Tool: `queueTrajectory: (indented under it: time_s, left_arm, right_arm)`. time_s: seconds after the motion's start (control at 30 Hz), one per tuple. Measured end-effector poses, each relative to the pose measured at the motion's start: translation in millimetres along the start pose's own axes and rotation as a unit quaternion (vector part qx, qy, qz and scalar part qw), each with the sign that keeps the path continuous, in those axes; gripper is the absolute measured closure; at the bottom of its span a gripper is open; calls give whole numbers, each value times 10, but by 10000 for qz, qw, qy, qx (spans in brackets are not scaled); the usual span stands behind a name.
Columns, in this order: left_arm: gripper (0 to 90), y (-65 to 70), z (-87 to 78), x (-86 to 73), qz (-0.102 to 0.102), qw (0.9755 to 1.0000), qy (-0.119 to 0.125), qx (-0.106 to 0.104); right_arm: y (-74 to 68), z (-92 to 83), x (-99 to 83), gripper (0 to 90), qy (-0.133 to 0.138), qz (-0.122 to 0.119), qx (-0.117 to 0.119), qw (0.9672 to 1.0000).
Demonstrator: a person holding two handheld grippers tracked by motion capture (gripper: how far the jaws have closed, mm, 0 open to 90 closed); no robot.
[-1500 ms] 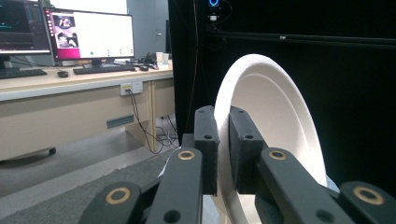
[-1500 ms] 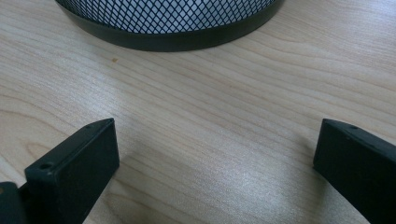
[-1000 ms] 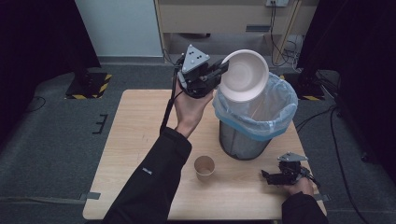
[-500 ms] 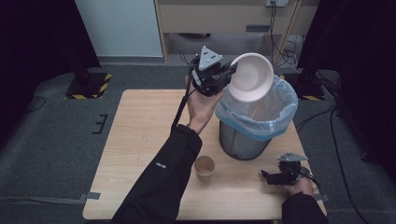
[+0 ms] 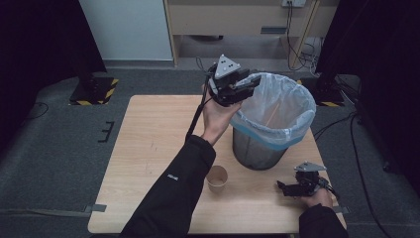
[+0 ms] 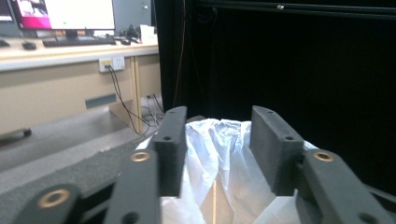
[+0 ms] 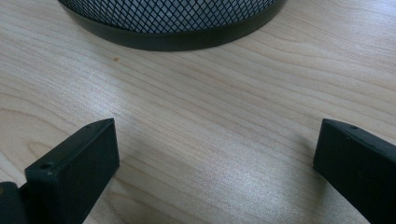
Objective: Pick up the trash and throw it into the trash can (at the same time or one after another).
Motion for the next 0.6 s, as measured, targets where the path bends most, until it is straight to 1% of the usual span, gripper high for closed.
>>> queueTrajectory:
  time_s: [0.1,0.17,0.3,0.37,0.47,0.6]
  left_arm:
    - [484,-8,-126,70,59,10000,62,-32]
    - [446,-18,-259,116,123,9998,118,-44]
    - [401,-63,-503,137,125,9998,139,-19]
    - [389,-102,-641,115,112,9999,118,8]
    - [367,-151,-794,58,115,9999,62,53]
    - [353,-213,-1011,-96,129,9998,-63,118]
  right_arm:
    - [0,0,0,4,2,3,-5,10000]
    - [0,0,0,4,-2,3,-5,10000]
    - [-1,0,0,4,-2,5,-5,10000]
    - [0,0,0,4,0,1,-5,10000]
    - [-8,1,1,4,-5,42,-14,10000]
    - [-8,-2,-3,4,-21,41,-16,10000]
Point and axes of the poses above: each handheld gripper's, and its own axes: z roughly forward along the jaws, x roughly out of its top, y roughly to its right, the point moved 10 cm from there along z, roughly forward along the jaws, and after that the axes turned 14 degrees about y, right-handed, at the moved point
